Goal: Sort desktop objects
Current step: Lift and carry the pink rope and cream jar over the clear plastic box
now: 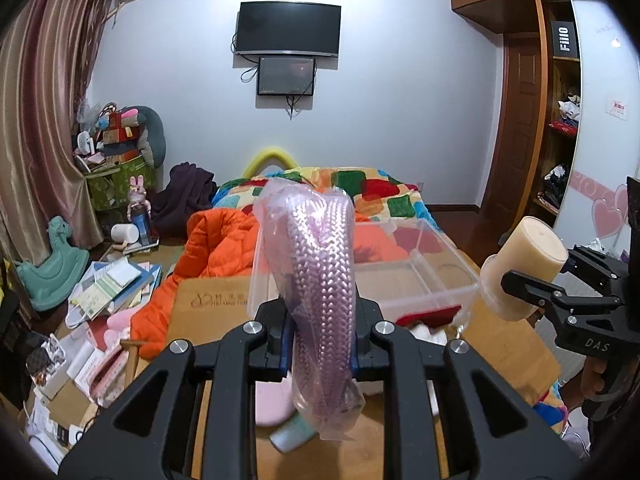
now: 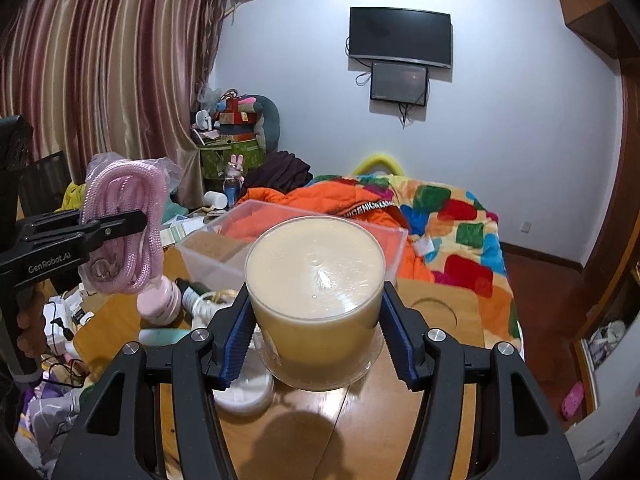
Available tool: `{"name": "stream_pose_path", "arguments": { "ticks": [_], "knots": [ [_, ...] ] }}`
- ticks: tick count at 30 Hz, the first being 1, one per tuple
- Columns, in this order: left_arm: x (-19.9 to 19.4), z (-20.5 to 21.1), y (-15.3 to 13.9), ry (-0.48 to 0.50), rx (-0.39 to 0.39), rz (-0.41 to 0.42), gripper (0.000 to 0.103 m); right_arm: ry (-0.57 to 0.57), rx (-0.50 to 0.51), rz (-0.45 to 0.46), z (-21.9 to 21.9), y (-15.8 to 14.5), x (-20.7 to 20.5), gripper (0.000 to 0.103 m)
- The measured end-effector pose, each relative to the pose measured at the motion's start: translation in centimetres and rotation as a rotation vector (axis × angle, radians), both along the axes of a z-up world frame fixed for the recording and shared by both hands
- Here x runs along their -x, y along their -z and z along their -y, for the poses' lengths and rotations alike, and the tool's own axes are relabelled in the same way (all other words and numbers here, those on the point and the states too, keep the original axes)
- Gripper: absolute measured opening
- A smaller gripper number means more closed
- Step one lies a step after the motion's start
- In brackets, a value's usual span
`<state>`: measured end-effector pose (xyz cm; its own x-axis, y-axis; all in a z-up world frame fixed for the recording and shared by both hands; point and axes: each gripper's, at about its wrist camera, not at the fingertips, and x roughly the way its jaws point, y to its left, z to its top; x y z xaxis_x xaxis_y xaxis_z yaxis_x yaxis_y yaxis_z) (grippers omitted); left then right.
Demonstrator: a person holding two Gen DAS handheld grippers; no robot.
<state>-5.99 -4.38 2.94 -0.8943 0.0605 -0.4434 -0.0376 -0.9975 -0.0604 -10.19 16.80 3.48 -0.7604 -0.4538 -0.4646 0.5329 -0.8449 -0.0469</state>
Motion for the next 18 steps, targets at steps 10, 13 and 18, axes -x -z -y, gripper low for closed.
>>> {"name": "stream_pose_path", "arguments": {
  "ticks": [10, 13, 18],
  "knots": [
    [4.8, 0.6, 0.5, 0.055, -0.016, 0.048, 0.017, -0.038, 0.043, 0.059, 1.9, -0.7, 4.9, 0.055],
    [5.2, 1.1, -0.1, 0.06, -0.04, 0.033, 0.017, -0.045, 0.061, 0.086, 2.0, -0.5, 6.5, 0.055],
    [6.4, 1.1, -1.1, 0.051, -0.014, 0.01, 0.017, -0.035, 0.039, 0.091, 2.6, -0.2, 8.3, 0.055]
  ]
}}
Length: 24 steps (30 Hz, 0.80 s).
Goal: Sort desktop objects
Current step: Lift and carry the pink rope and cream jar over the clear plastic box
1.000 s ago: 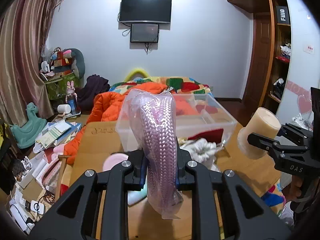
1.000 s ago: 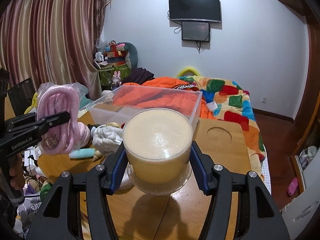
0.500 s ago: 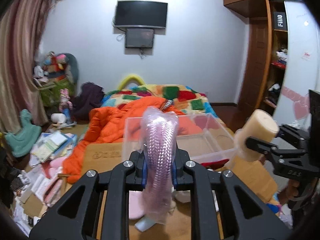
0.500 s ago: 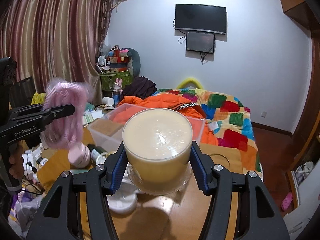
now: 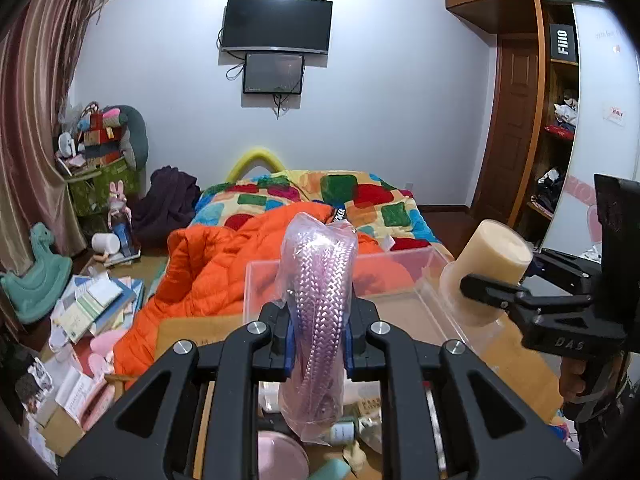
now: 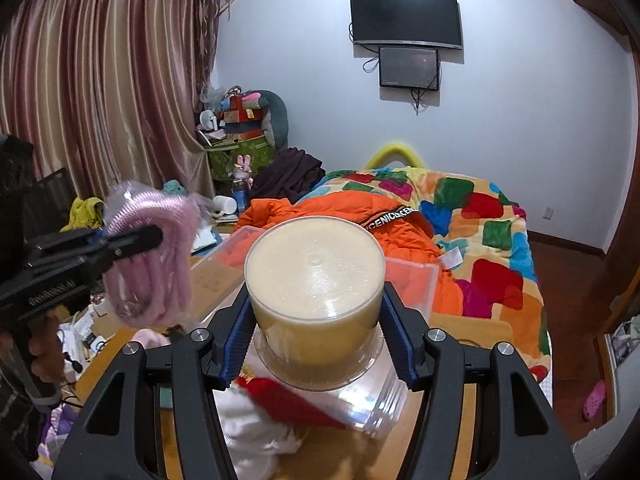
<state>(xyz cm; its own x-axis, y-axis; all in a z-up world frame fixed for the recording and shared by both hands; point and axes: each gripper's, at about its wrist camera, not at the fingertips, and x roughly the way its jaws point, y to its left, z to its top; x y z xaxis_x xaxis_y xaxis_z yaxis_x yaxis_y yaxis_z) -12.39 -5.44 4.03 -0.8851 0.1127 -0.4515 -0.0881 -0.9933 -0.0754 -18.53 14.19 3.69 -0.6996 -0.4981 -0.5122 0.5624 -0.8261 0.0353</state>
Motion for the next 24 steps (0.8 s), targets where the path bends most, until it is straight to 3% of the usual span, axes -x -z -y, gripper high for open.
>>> {"name": "stream_pose_path", "arguments": {
  "ticks": [6, 24],
  "knots": [
    [2.4, 0.1, 0.1, 0.004, 0.012, 0.025, 0.017, -0.006, -0.014, 0.043, 0.7, 1.0, 2.3, 0.055],
    [8.5, -0.7, 4.6, 0.059, 0.023, 0.22, 0.017, -0.034, -0.1, 0.16, 2.8, 5.5, 6.5, 0.055]
  ]
}}
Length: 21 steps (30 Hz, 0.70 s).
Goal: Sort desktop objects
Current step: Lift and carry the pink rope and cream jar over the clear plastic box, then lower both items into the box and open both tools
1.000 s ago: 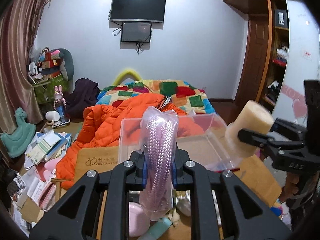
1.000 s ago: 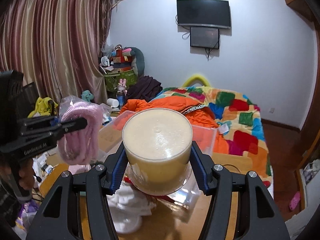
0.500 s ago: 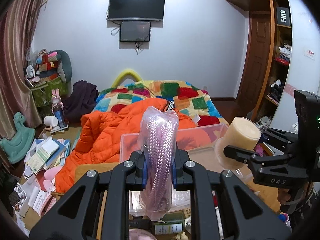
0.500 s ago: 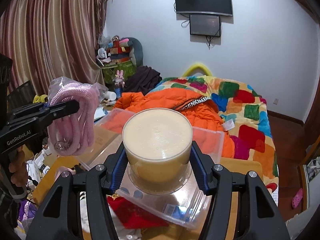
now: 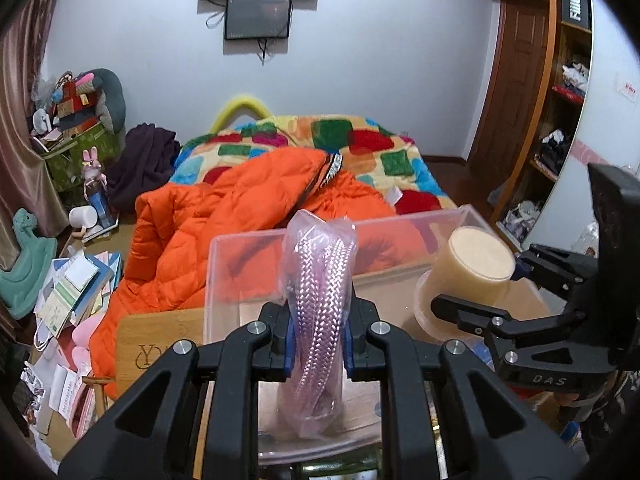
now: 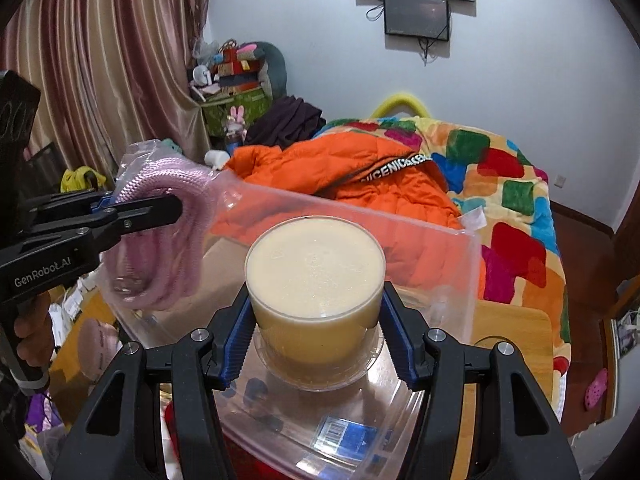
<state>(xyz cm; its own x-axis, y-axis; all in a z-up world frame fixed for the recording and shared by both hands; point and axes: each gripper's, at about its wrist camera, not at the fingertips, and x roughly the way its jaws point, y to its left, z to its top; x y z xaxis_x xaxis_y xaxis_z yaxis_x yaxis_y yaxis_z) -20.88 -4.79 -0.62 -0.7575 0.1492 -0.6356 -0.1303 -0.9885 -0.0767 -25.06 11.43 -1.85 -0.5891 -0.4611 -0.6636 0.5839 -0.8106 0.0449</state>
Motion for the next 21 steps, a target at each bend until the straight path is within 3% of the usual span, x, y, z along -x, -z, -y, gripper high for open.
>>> {"name": "stream_pose_path", "arguments": {
  "ticks": [4, 16, 21],
  "knots": [
    [1.0, 0.0, 1.1, 0.005, -0.013, 0.046, 0.017, -0.014, -0.031, 0.008, 0.6, 0.6, 0.4, 0.055],
    [1.6, -0.6, 1.6, 0.02, 0.039, 0.067, 0.017, -0.027, -0.125, -0.02, 2.0, 0.9, 0.2, 0.055],
    [1.4, -0.5, 2.1, 0.014, 0.038, 0.081, 0.024, -0.022, -0.14, -0.047, 2.5, 0.4, -0.3, 0.055]
  ]
}}
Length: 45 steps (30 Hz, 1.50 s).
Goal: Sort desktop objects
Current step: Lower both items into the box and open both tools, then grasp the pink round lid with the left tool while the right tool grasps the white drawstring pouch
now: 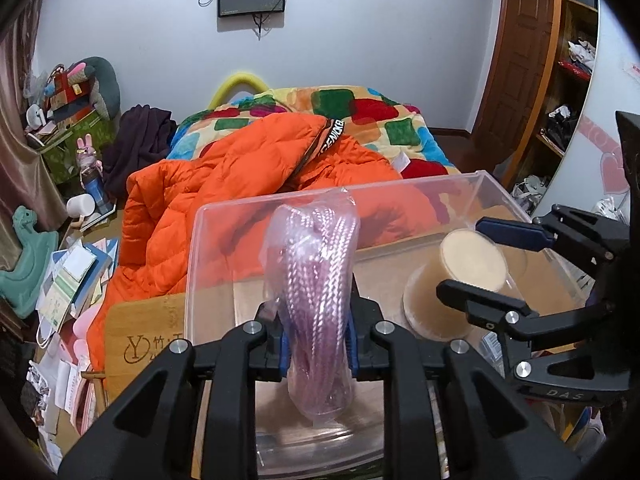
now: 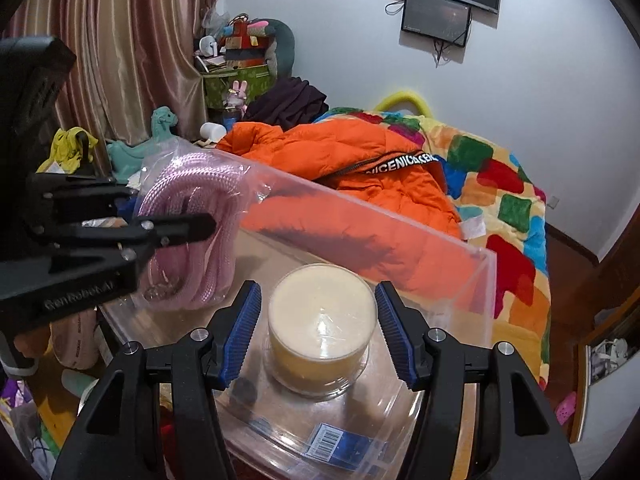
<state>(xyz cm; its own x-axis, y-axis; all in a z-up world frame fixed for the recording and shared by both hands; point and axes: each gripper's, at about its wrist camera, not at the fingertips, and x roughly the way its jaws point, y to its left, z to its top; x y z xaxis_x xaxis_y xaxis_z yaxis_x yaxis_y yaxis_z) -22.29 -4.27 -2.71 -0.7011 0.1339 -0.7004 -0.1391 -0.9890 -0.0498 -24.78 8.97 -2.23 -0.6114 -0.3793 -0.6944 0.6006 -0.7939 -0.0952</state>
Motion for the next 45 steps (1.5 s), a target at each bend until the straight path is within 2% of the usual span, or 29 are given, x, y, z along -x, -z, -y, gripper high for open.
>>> {"name": "stream_pose_path", "arguments": {
  "ticks": [1, 3, 4, 8, 10, 12, 13, 14, 24, 30, 34, 36, 45],
  "knots": [
    [-0.1, 0.0, 0.0, 0.0, 0.0, -0.002, 0.026, 0.0, -0.008, -0.005, 0.1, 0.0, -0.1, 0.055],
    [-0.4, 0.1, -0.2, -0.003, -0.001, -0.007, 0.044, 0.004, -0.018, -0.013, 0.1, 0.0, -0.3, 0.056],
    [-0.6, 0.1, -0.4, -0.005, -0.003, -0.012, 0.047, 0.01, -0.02, -0.019, 0.0, -0.1, -0.4, 0.057],
    [-1.3, 0.0, -1.0, -0.008, 0.014, -0.035, 0.05, 0.029, -0.001, -0.042, -0.6, -0.6, -1.0, 0.065],
    [-1.9, -0.1, -1.6, -0.016, 0.032, -0.06, 0.056, 0.042, 0.006, -0.06, -0.8, -1.0, -1.4, 0.067],
    [-2.4, 0.0, -2.2, -0.019, 0.036, -0.081, 0.065, 0.059, 0.008, -0.088, -1.2, -1.5, -1.9, 0.072],
    [-2.7, -0.1, -2.5, -0.023, 0.041, -0.093, 0.066, 0.067, 0.012, -0.104, -1.3, -1.8, -2.2, 0.078],
    [-3.0, -0.1, -2.8, -0.024, 0.046, -0.104, 0.069, 0.074, 0.019, -0.123, -1.6, -2.2, -2.7, 0.079],
    [-6.3, -0.6, -5.5, -0.053, 0.092, -0.206, 0.088, 0.123, 0.062, -0.2, -3.0, -4.9, -5.8, 0.085],
    [-8.4, -0.3, -6.8, -0.071, 0.098, -0.26, 0.093, 0.171, 0.082, -0.221, -4.0, -5.7, -7.6, 0.086],
    [-9.8, 0.1, -7.3, -0.087, 0.091, -0.281, 0.095, 0.175, 0.119, -0.233, -4.7, -6.2, -9.1, 0.093],
    [-10.6, 0.3, -7.3, -0.092, 0.083, -0.286, 0.096, 0.18, 0.143, -0.238, -5.0, -6.4, -9.9, 0.099],
    [-14.6, 2.7, -6.5, -0.142, 0.069, -0.296, 0.098, 0.202, 0.185, -0.27, -5.7, -6.5, -13.3, 0.102]
  ]
}}
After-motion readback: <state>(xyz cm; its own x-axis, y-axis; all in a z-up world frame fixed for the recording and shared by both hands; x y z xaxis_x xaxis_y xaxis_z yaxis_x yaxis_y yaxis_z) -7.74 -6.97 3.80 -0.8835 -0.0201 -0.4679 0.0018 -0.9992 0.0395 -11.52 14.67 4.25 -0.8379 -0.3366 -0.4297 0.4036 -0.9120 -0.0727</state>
